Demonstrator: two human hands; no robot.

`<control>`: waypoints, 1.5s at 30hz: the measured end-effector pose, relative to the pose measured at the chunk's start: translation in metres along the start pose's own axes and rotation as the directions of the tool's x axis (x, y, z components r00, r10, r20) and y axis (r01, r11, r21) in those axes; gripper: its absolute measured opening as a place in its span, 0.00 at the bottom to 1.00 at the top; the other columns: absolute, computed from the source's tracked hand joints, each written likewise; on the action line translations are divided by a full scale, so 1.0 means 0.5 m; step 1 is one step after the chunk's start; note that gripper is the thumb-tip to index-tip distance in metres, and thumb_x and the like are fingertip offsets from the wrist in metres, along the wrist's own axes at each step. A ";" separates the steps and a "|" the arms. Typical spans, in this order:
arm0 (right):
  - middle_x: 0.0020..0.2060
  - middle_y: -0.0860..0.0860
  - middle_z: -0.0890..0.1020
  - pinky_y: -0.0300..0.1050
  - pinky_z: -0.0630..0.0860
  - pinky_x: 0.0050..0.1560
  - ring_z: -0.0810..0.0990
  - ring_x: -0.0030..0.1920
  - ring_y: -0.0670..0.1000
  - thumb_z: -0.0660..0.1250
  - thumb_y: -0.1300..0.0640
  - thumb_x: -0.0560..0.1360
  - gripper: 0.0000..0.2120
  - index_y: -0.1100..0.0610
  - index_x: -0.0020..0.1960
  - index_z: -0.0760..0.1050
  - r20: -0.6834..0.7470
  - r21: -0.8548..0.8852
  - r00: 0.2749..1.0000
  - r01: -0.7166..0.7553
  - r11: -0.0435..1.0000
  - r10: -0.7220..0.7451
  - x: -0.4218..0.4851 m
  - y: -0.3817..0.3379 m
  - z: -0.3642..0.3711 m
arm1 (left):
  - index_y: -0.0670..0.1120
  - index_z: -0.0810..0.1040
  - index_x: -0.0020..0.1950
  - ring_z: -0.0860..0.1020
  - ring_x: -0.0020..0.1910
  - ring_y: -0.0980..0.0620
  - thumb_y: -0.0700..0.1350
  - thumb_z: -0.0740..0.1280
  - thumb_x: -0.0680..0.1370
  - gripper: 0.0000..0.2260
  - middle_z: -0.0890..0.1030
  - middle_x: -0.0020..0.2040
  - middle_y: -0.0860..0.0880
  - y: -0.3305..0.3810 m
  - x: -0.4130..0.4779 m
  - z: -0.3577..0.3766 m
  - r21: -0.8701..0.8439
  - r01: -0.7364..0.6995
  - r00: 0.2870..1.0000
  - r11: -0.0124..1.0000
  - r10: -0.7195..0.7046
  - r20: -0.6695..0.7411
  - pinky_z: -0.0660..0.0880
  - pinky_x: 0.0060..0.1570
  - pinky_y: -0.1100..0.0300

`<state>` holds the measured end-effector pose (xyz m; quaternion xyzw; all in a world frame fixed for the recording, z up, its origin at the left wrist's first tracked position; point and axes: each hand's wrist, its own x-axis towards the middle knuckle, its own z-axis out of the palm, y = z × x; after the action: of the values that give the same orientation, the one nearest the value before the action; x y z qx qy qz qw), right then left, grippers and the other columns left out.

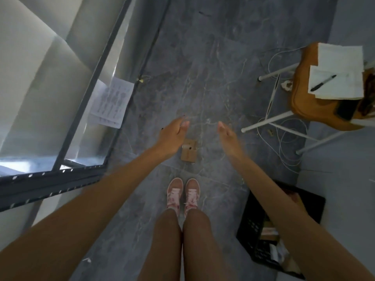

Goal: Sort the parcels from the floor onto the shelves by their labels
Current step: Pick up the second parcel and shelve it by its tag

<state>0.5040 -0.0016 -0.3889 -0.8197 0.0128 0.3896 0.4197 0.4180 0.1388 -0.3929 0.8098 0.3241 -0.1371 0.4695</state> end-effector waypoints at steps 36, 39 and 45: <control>0.64 0.57 0.75 0.31 0.71 0.33 0.73 0.51 0.49 0.50 0.76 0.74 0.30 0.56 0.71 0.68 0.143 0.246 0.945 -0.323 0.914 0.296 0.269 0.139 0.143 | 0.47 0.69 0.70 0.75 0.60 0.47 0.42 0.58 0.81 0.17 0.76 0.64 0.47 -0.248 0.250 0.179 -0.616 0.337 0.931 0.712 -0.350 0.105 0.72 0.57 0.53; 0.66 0.54 0.73 0.29 0.73 0.37 0.75 0.57 0.49 0.50 0.77 0.73 0.32 0.55 0.72 0.67 0.185 0.275 0.965 -0.231 0.933 0.185 0.170 0.011 0.074 | 0.48 0.67 0.72 0.74 0.61 0.46 0.48 0.54 0.82 0.18 0.75 0.64 0.47 -0.133 0.159 0.057 -0.641 0.298 0.941 0.707 -0.330 0.073 0.68 0.57 0.54; 0.68 0.52 0.73 0.43 0.73 0.58 0.72 0.66 0.52 0.53 0.78 0.71 0.35 0.53 0.73 0.64 0.196 0.350 0.981 -0.058 0.935 -0.013 -0.018 -0.221 0.004 | 0.45 0.70 0.68 0.77 0.51 0.52 0.51 0.54 0.81 0.19 0.77 0.59 0.48 0.067 -0.004 -0.169 -0.683 0.122 0.976 0.720 -0.213 -0.050 0.69 0.61 0.54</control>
<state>0.5350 0.0686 -0.3088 -0.6884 0.0511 0.4640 0.5551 0.4318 0.1979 -0.3253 0.5581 0.4522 -0.0011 0.6957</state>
